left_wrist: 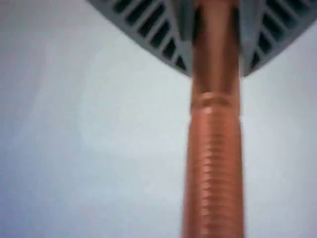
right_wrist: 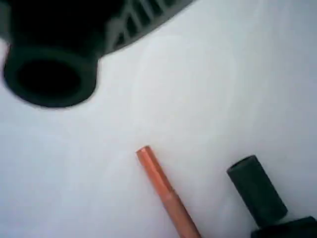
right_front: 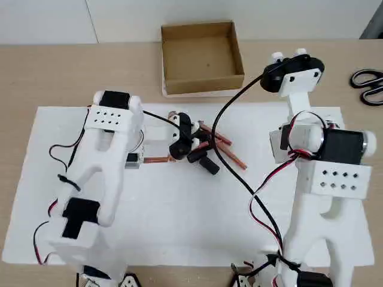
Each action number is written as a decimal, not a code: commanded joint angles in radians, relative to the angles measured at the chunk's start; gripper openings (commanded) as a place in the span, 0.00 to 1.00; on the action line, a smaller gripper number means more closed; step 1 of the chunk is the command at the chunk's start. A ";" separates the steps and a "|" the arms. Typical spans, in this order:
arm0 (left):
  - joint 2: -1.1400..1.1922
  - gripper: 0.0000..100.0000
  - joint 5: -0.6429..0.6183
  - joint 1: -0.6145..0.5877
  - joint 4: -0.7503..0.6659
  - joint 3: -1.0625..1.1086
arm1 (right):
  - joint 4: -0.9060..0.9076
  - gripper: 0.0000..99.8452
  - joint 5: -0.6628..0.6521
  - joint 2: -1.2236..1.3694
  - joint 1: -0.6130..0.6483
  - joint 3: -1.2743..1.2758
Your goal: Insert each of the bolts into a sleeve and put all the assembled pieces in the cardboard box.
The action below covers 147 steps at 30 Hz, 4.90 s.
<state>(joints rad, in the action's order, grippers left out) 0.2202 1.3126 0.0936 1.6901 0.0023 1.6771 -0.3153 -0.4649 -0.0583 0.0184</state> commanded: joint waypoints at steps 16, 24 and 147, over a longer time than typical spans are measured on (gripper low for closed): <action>0.267 0.08 0.144 -0.026 -0.109 -0.189 | -0.010 0.00 -0.002 -0.039 0.002 -0.052; 0.262 0.08 0.095 -0.023 -0.103 -0.205 | -0.015 0.00 -0.002 -0.039 0.002 -0.052; 0.265 0.01 -1.292 0.008 0.025 -0.306 | -0.038 0.00 -0.002 -0.039 0.004 -0.052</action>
<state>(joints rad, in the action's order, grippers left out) 0.4733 -0.0560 0.0859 1.7100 -0.2662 1.6494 -0.3153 -0.4649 -0.0583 0.0184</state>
